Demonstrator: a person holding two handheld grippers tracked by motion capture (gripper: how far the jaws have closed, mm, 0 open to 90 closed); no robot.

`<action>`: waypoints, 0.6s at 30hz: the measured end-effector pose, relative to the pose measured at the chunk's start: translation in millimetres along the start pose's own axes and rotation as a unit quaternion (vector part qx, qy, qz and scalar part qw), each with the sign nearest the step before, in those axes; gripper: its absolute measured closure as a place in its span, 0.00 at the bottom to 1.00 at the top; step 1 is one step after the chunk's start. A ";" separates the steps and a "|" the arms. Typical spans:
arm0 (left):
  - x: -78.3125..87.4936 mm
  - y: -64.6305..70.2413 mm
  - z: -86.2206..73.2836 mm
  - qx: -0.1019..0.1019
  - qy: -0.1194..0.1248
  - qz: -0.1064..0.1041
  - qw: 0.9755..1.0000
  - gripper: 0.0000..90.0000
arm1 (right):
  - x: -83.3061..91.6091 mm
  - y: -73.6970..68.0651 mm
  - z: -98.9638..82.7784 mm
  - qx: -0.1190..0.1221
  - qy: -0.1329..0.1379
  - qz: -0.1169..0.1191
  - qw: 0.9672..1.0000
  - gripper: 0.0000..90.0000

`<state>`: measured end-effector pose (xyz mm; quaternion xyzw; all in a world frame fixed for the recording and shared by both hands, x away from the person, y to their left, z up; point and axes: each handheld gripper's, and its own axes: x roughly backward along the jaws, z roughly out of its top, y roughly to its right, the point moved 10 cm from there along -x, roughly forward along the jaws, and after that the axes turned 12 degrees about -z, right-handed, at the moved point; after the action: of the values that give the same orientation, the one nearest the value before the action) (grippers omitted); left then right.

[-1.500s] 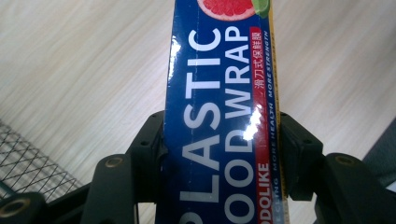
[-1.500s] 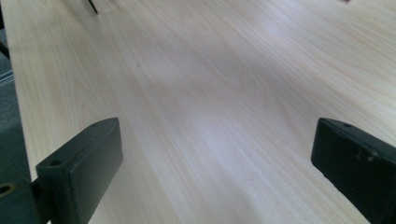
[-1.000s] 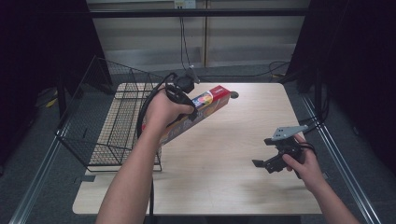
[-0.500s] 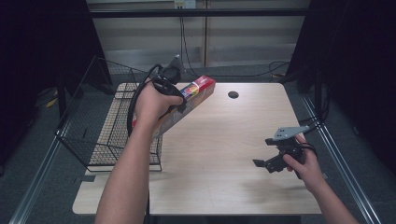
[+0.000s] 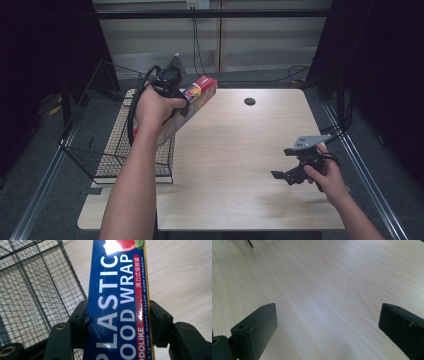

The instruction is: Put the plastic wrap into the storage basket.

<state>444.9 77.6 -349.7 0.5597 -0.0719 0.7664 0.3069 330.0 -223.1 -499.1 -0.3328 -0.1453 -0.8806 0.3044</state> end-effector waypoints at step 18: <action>19.6 -28.9 -6.4 0.051 0.022 0.027 0.998 0.49 | 0.0 0.5 0.0 0.003 0.003 0.001 1.000 0.02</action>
<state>452.1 111.3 -341.1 0.5551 -0.0412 0.7895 0.2587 330.4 -223.5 -499.1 -0.3295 -0.1463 -0.8810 0.3063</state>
